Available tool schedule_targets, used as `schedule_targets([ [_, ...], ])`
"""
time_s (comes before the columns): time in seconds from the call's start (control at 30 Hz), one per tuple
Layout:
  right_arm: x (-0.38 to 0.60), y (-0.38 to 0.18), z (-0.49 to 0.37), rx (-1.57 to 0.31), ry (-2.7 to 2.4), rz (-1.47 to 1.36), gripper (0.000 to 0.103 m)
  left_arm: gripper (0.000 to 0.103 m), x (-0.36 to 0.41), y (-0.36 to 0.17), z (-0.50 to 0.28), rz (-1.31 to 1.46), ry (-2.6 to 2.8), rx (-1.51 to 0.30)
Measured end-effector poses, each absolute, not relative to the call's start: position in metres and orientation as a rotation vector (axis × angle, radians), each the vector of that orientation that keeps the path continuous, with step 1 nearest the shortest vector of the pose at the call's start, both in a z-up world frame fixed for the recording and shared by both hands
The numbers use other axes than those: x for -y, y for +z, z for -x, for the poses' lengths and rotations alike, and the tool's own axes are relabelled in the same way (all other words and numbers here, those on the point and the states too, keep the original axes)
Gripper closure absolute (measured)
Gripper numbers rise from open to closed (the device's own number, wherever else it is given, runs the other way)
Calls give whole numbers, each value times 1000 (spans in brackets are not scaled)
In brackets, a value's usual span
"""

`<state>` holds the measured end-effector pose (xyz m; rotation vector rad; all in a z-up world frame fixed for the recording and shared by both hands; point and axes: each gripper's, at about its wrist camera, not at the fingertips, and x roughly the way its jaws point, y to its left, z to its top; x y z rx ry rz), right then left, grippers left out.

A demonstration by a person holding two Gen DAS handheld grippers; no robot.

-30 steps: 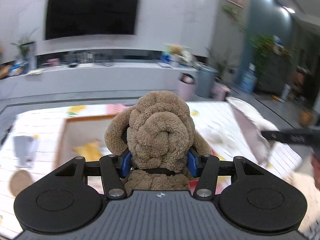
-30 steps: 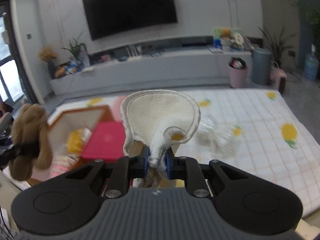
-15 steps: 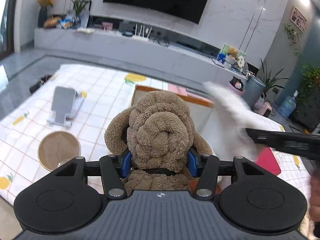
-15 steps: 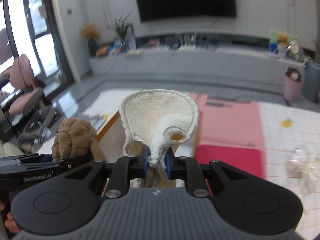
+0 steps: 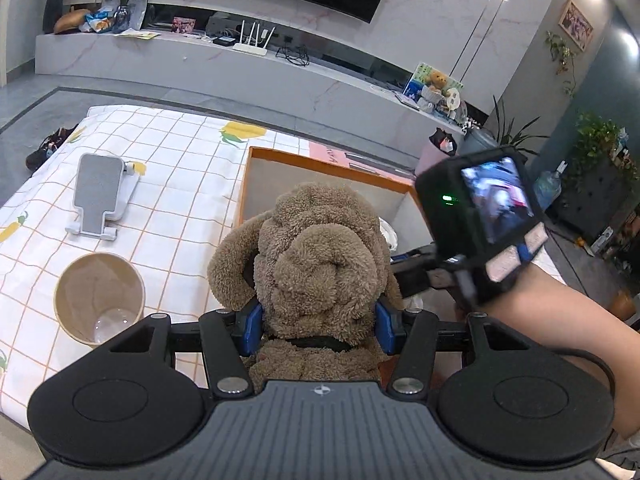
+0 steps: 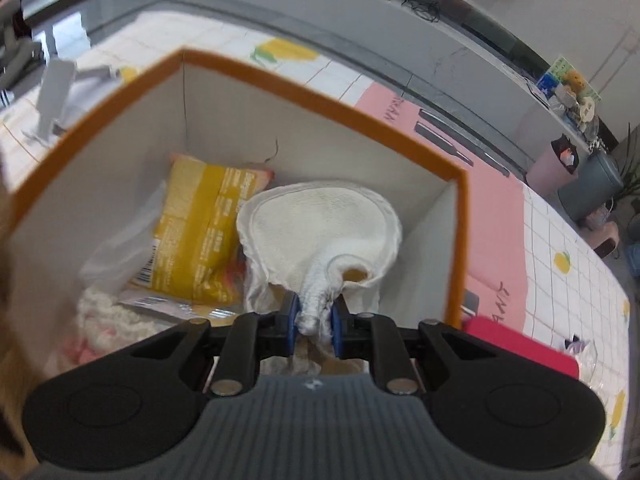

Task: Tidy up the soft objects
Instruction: 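Lower the cloth bag into the orange box and open the right gripper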

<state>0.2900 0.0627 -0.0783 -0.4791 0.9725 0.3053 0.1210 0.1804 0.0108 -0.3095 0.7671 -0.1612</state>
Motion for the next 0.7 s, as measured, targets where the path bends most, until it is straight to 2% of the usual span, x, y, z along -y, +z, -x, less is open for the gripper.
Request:
schedule_targets([
  [0.2,-64,-107,-304,-1042,252,479,87,42,-180,18,-122,303,-159,-798],
  [0.37,-67,-112,-305,-1024,247,512,87,42,-177,18,-120,287,-155,-821],
  [0.47,-59,-106,-306,-1033,234,451,83,42,-176,20,-118,288,-162,-825],
  [0.6,-62,-98,-301,-1012,230,414,60,42,-174,20,-118,293,-171,-827],
  [0.7,-66,-89,-293,-989,247,413,50,42,-170,19,-118,284,-178,-831],
])
